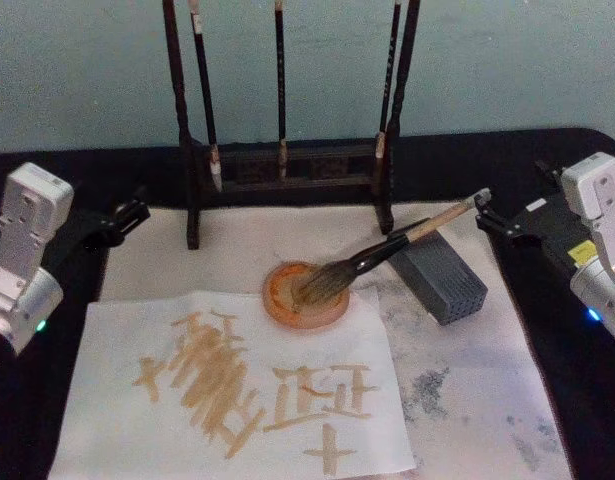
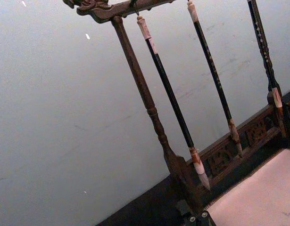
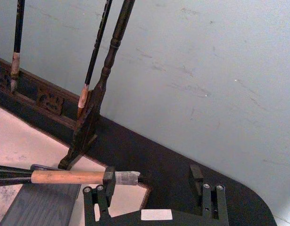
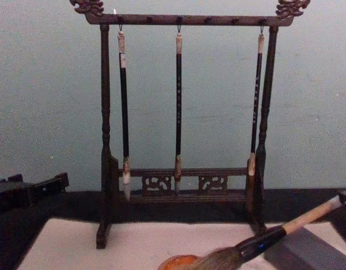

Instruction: Pick up the brush from the inkstone, write on the paper, then place the brush back to its original position.

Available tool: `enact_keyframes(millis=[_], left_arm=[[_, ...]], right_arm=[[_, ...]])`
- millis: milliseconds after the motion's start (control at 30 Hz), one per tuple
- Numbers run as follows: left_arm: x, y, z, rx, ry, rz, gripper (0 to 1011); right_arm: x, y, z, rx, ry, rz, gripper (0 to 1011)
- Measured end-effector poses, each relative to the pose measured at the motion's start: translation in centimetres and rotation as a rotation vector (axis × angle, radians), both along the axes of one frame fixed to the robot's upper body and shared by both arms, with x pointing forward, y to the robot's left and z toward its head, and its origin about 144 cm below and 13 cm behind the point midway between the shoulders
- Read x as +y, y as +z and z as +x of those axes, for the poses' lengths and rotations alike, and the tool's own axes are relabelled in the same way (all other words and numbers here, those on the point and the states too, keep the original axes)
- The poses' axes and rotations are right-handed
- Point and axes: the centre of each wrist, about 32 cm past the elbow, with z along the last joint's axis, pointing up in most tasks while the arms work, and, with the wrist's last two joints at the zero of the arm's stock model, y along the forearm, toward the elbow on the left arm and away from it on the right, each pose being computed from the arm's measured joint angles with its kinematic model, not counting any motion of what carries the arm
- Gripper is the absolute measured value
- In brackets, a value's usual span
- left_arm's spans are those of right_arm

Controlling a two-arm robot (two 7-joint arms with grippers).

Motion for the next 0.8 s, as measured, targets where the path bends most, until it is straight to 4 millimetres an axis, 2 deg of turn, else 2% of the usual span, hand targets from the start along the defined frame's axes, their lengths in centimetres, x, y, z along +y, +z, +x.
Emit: enact_keyframes(millis=[467,800], left_arm=[[0.0,0.0,0.0,0.0,0.0,0.0,1002],[0.0,0.0,0.0,0.0,0.0,0.0,1000]], right_arm=[[-0.2,0.0,0.0,0.012,0.003,0.019,1001],[-0.6,0.4,-1.2,0.049,0.03,0.086,1001]])
